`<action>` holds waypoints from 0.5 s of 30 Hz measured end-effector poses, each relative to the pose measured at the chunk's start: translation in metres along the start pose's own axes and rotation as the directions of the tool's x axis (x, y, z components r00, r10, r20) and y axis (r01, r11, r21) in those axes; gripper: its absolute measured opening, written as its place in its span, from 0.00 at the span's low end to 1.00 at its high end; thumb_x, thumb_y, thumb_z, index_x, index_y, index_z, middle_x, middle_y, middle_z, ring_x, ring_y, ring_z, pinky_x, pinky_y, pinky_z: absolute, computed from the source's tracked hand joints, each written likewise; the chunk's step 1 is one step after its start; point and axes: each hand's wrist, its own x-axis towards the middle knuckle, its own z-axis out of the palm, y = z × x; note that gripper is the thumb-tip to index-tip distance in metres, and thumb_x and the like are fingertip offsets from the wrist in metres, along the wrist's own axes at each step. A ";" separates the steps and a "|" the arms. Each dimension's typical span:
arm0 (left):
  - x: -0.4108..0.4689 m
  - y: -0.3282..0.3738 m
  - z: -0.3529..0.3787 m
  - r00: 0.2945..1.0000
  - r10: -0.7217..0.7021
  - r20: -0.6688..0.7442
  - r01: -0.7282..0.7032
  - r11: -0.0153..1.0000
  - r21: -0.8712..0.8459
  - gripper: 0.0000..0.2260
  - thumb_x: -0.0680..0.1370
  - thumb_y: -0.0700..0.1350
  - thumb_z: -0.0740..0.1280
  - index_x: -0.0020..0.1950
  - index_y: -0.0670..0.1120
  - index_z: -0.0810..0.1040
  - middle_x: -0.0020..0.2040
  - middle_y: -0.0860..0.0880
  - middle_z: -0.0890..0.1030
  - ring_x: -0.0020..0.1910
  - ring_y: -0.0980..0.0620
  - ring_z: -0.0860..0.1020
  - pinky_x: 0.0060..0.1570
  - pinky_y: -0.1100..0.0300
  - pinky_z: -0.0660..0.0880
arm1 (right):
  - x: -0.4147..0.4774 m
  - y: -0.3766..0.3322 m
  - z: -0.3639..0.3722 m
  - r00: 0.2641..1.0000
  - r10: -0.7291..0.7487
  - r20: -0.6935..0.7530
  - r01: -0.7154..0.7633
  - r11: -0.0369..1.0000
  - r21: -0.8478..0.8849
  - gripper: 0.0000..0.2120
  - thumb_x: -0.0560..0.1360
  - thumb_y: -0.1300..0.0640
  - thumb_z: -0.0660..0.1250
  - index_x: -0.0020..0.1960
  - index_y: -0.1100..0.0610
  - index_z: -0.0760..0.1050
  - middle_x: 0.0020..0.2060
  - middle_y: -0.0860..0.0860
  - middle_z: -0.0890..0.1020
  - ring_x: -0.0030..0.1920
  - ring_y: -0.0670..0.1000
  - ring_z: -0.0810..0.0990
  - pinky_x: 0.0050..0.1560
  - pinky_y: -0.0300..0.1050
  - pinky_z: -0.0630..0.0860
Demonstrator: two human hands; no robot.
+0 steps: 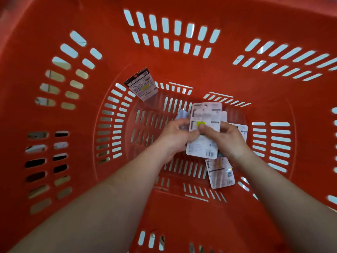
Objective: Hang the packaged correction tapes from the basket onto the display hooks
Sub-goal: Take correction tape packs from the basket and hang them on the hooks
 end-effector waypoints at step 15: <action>-0.011 -0.013 -0.025 0.927 0.175 -0.331 0.089 0.756 0.648 0.10 0.74 0.50 0.72 0.38 0.46 0.76 0.41 0.45 0.81 0.45 0.45 0.81 0.44 0.53 0.78 | -0.040 -0.013 0.000 0.989 -0.008 -0.149 -0.028 0.971 -0.236 0.10 0.76 0.55 0.71 0.57 0.51 0.80 0.46 0.44 0.84 0.47 0.48 0.85 0.55 0.51 0.82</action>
